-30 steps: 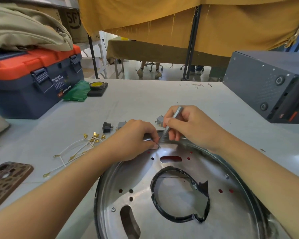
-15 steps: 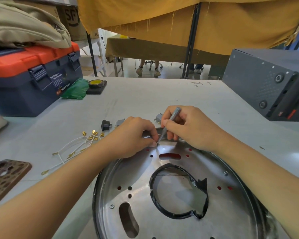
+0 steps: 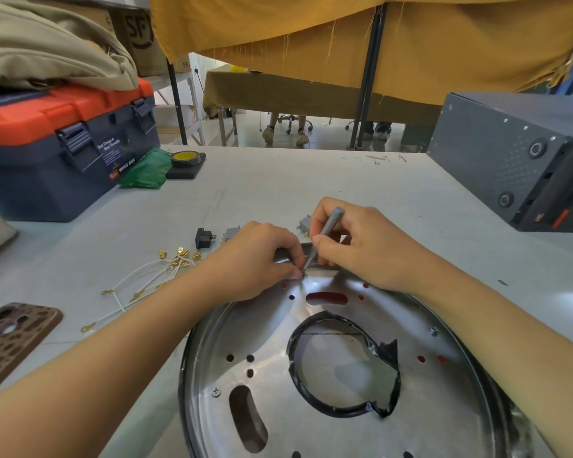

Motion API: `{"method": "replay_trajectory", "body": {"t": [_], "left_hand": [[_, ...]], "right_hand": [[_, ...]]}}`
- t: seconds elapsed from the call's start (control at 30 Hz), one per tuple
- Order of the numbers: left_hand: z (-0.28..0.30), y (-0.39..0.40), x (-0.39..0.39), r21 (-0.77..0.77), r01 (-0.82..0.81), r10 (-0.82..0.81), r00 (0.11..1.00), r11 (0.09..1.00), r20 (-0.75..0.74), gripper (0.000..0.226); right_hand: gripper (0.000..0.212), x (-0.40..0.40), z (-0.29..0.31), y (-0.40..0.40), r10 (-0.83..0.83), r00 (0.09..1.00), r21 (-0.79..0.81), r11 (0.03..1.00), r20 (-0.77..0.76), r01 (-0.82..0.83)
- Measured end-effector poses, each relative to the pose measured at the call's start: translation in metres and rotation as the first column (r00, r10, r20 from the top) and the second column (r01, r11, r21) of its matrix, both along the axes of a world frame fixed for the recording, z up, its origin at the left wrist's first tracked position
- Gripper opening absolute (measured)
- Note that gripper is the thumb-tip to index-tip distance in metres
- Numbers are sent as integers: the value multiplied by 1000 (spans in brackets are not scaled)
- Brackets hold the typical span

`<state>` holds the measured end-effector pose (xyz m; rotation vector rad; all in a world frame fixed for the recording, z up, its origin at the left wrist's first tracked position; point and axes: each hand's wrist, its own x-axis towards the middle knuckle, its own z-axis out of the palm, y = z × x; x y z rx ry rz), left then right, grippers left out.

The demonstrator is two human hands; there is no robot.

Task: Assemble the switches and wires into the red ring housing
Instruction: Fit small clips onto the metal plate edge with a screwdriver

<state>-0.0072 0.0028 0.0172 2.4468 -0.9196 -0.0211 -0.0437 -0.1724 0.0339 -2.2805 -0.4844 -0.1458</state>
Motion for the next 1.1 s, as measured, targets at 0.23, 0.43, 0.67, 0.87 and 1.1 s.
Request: {"method": "replay_trajectory", "body": {"t": [0.23, 0.43, 0.67, 0.87, 1.1], "left_hand": [[3, 8, -4, -32, -16, 14, 999, 999, -53, 39], [-4, 20, -8, -31, 5, -8, 993, 1000, -120, 54], [-6, 20, -5, -66, -1, -11, 984, 998, -176, 55], [-7, 20, -4, -73, 18, -32, 979, 997, -200, 51], [-8, 20, -3, -77, 19, -36, 975, 997, -221, 51]], "right_hand": [[10, -1, 2, 2, 18, 1000, -9, 1000, -18, -18], [12, 2, 3, 4, -13, 999, -17, 1000, -34, 13], [25, 4, 11, 6, -77, 995, -69, 994, 55, 81], [10, 5, 20, 8, -26, 1000, -148, 989, 1, 26], [15, 9, 38, 8, 28, 999, -355, 934, -37, -39]]}}
